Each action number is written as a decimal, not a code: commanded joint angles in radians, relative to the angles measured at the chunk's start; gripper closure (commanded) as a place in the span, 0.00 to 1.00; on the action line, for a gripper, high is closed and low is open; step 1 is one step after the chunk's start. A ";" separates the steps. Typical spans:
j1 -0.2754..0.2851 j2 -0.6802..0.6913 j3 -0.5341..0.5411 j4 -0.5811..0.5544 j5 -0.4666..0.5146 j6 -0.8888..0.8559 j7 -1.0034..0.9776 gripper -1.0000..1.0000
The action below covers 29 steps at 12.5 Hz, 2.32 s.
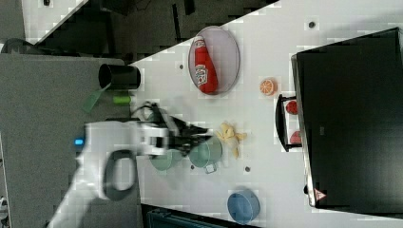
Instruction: Pick banana from table and place on oven.
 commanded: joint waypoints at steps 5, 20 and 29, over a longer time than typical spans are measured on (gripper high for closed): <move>0.000 -0.112 -0.117 0.379 0.007 -0.385 0.017 0.78; -0.046 0.246 -0.614 0.478 -0.008 -0.119 -0.849 0.78; -0.045 0.271 -0.607 0.486 -0.004 -0.161 -0.921 0.00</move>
